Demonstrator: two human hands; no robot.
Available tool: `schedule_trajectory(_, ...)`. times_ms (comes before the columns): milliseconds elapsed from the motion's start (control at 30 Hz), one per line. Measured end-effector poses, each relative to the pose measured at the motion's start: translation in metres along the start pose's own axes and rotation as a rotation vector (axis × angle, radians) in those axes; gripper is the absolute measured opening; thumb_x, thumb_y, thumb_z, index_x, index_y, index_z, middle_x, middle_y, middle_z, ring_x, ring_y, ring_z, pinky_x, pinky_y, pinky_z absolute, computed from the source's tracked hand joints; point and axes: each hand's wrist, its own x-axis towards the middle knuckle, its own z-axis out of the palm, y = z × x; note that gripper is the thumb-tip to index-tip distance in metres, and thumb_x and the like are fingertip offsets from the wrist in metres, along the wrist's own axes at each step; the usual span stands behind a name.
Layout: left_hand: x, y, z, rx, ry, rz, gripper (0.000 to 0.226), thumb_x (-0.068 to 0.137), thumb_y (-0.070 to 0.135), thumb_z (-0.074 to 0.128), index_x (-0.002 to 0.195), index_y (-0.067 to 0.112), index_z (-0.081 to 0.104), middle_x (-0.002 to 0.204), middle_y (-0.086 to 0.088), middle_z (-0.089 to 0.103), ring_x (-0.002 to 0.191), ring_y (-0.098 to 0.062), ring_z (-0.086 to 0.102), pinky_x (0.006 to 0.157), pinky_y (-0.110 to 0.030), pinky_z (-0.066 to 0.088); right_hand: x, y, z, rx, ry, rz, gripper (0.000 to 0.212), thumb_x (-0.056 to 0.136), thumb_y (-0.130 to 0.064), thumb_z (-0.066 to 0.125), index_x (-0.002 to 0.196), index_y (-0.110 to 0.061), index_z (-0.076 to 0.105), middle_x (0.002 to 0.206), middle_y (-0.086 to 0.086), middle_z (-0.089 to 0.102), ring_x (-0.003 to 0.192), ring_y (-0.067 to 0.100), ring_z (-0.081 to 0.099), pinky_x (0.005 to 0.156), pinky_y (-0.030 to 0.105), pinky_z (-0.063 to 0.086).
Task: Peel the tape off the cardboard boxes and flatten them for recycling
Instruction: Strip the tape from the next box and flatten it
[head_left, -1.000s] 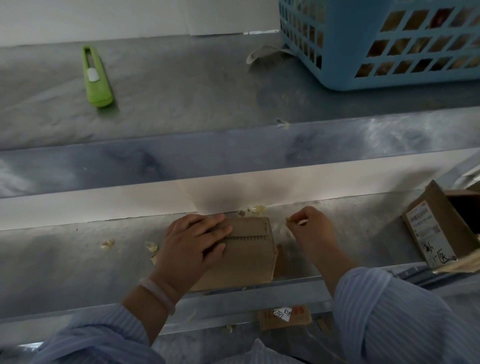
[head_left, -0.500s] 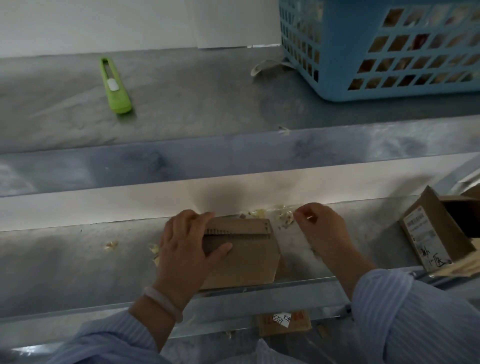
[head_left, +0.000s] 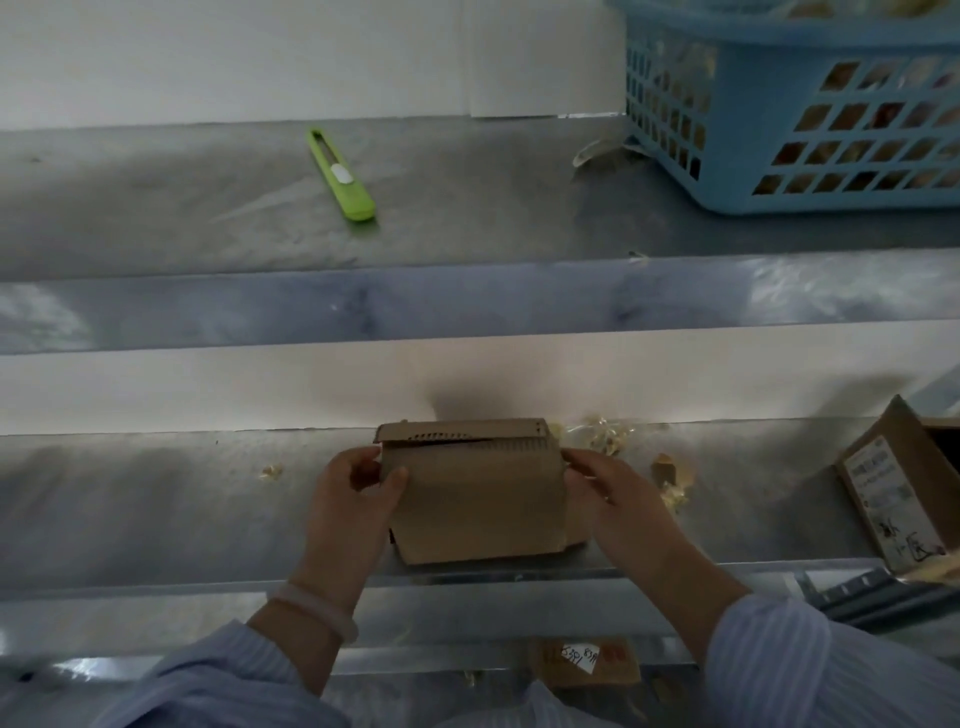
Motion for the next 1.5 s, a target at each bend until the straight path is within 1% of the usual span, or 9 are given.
schedule_trajectory(133, -0.005, 0.006, -0.001, -0.057, -0.065, 0.030, 0.016, 0.090, 0.020, 0.063, 0.105, 0.022, 0.061, 0.091, 0.015, 0.061, 0.080, 0.012, 0.059, 0.059, -0.003, 0.043, -0.002, 0.002, 0.002, 0.129, 0.000, 0.077, 0.030, 0.096, -0.034, 0.052, 0.104, -0.063, 0.051, 0.104, -0.023, 0.060, 0.091, -0.008, 0.059, 0.069, 0.014, 0.048)
schedule_trajectory(233, -0.005, 0.008, -0.004, -0.142, -0.096, 0.009, 0.014, 0.095, 0.017, 0.054, 0.105, 0.018, 0.065, 0.098, 0.006, 0.066, 0.093, -0.006, 0.062, 0.078, -0.021, 0.051, -0.002, 0.001, 0.002, 0.436, 0.001, 0.272, 0.024, 0.098, -0.027, 0.051, 0.096, -0.043, 0.067, 0.108, -0.001, 0.065, 0.099, 0.018, 0.064, 0.085, 0.043, 0.057)
schedule_trajectory(433, -0.004, 0.013, -0.004, -0.364, -0.223, -0.139, 0.031, 0.100, 0.018, 0.043, 0.086, 0.022, 0.070, 0.085, 0.007, 0.072, 0.080, 0.000, 0.066, 0.068, -0.014, 0.049, 0.002, -0.004, -0.003, 0.638, -0.059, 0.439, 0.022, 0.096, -0.034, 0.054, 0.099, -0.023, 0.072, 0.104, 0.004, 0.072, 0.102, 0.020, 0.066, 0.086, 0.047, 0.057)
schedule_trajectory(600, 0.003, 0.021, -0.007, -0.196, -0.318, -0.111, 0.037, 0.091, 0.009, 0.056, 0.067, 0.029, 0.076, 0.091, 0.004, 0.070, 0.083, -0.002, 0.065, 0.070, -0.016, 0.048, 0.013, -0.010, -0.006, 0.391, -0.100, 0.397, 0.014, 0.091, -0.022, 0.062, 0.089, -0.024, 0.075, 0.099, 0.003, 0.070, 0.094, 0.020, 0.066, 0.085, 0.048, 0.057)
schedule_trajectory(700, 0.015, 0.019, -0.014, 0.040, -0.486, -0.018, 0.038, 0.079, 0.010, 0.068, 0.113, 0.027, 0.068, 0.120, -0.008, 0.058, 0.100, -0.017, 0.061, 0.085, -0.025, 0.052, 0.021, -0.016, -0.012, 0.231, -0.235, 0.252, 0.039, 0.083, -0.005, 0.060, 0.099, -0.040, 0.069, 0.107, -0.004, 0.065, 0.083, 0.012, 0.069, 0.069, 0.031, 0.060)
schedule_trajectory(900, 0.033, 0.026, 0.005, 0.397, -0.408, -0.001, 0.097, 0.058, 0.040, 0.088, 0.136, 0.030, 0.031, 0.120, 0.007, 0.027, 0.108, -0.016, 0.042, 0.090, -0.031, 0.046, 0.043, -0.027, -0.001, -0.234, -0.216, 0.170, 0.075, 0.064, -0.047, 0.077, 0.127, -0.040, 0.039, 0.107, -0.010, 0.048, 0.091, 0.015, 0.057, 0.057, 0.025, 0.053)
schedule_trajectory(1100, 0.035, 0.036, 0.017, 0.529, -0.346, 0.074, 0.081, 0.062, 0.039, 0.084, 0.123, 0.021, 0.034, 0.120, -0.002, 0.036, 0.097, -0.021, 0.049, 0.086, -0.037, 0.051, 0.053, -0.034, 0.012, -0.482, -0.124, 0.172, 0.066, 0.070, -0.045, 0.074, 0.116, -0.030, 0.029, 0.103, 0.000, 0.048, 0.085, 0.021, 0.056, 0.072, 0.038, 0.056)
schedule_trajectory(1367, 0.000, 0.013, -0.012, -0.007, -0.362, 0.396, 0.083, 0.080, -0.004, 0.056, 0.139, 0.042, 0.022, 0.137, 0.008, 0.038, 0.123, -0.013, 0.047, 0.092, -0.024, 0.050, 0.013, -0.004, -0.020, 0.010, 0.093, 0.041, 0.069, 0.081, -0.007, 0.061, 0.124, -0.050, 0.029, 0.094, -0.014, 0.057, 0.072, 0.008, 0.061, 0.054, 0.011, 0.044)
schedule_trajectory(1500, -0.015, -0.004, -0.019, 0.243, -0.479, 0.625, 0.080, 0.077, 0.003, 0.045, 0.144, 0.041, 0.025, 0.144, 0.033, 0.017, 0.135, 0.009, 0.022, 0.106, -0.005, 0.024, -0.003, 0.017, -0.028, 0.446, -0.005, 0.205, 0.049, 0.091, 0.003, 0.042, 0.109, -0.038, 0.062, 0.116, 0.002, 0.059, 0.097, 0.017, 0.061, 0.064, 0.025, 0.056)
